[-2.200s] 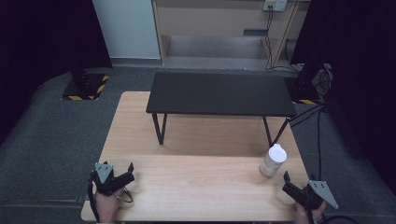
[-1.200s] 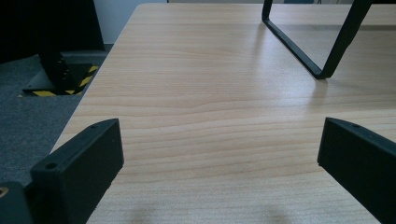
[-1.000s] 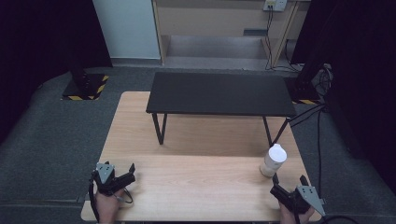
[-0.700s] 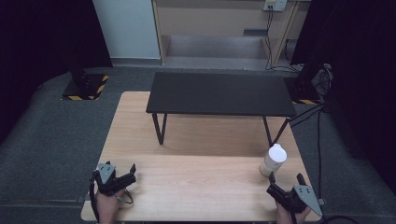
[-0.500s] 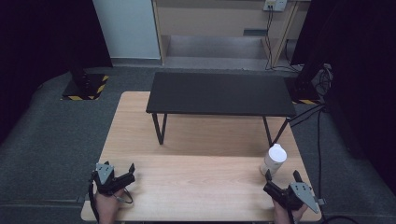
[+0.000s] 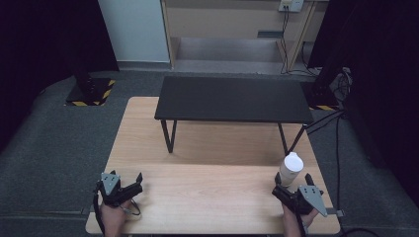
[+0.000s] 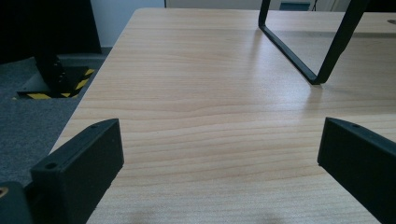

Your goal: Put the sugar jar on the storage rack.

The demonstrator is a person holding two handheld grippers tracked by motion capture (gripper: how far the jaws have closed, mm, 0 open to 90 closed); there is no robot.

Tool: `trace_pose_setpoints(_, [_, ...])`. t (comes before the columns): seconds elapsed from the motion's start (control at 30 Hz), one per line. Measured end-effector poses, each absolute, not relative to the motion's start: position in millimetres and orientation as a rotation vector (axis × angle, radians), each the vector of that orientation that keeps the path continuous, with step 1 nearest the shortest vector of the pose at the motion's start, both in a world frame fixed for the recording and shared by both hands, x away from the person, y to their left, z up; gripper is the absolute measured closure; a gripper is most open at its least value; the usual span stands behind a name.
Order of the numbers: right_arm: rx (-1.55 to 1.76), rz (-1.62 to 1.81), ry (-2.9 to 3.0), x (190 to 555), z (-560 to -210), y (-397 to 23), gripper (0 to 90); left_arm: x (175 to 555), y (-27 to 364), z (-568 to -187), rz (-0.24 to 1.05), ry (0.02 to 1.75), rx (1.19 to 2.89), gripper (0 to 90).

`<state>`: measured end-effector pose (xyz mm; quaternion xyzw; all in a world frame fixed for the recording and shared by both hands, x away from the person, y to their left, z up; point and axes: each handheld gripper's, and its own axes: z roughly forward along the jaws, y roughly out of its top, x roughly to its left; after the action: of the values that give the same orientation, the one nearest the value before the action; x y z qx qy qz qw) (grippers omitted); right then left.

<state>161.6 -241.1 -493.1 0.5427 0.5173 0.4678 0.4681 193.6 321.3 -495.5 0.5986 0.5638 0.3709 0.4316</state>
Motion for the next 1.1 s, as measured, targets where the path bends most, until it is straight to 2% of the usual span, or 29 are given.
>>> trace_pose_setpoints(0.53, [1.367,1.078,1.175,179.6,-485.2,-211.6,5.9,193.9,323.8,-495.8,0.908,1.407,1.482,0.0])
trace_pose_setpoints(1.1, [1.408,1.089,1.125,183.9,-488.5,-207.9,28.5,194.2,324.7,-495.8,0.903,1.406,1.481,0.0])
